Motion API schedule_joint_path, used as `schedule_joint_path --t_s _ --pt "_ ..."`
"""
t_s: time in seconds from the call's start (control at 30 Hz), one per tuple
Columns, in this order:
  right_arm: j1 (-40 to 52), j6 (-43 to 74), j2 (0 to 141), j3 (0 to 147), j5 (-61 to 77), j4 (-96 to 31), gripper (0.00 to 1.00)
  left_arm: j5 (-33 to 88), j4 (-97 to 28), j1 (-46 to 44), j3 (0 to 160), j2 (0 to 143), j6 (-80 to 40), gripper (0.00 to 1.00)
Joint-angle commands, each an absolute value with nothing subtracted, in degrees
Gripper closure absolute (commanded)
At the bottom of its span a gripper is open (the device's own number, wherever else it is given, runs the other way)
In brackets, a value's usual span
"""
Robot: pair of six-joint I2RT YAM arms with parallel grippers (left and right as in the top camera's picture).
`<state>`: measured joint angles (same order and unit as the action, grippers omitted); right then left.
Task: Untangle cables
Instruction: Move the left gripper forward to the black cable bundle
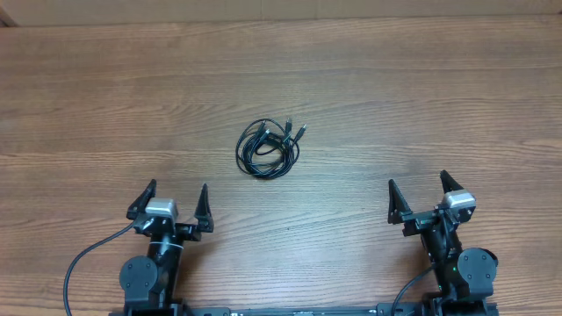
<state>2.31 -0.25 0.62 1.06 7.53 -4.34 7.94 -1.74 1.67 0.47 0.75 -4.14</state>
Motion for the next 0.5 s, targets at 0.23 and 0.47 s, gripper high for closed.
schedule_joint_path --t_s 0.23,0.47 --pt "2.6 -0.5 0.2 0.4 7.8 -4.2 0.00 7.0 -1.5 2.2 1.9 0.3 -6.4 0.00" --pt "2.6 -0.5 0.2 0.4 7.8 -4.2 0.00 7.1 -3.1 2.2 3.5 0.5 -6.4 0.00"
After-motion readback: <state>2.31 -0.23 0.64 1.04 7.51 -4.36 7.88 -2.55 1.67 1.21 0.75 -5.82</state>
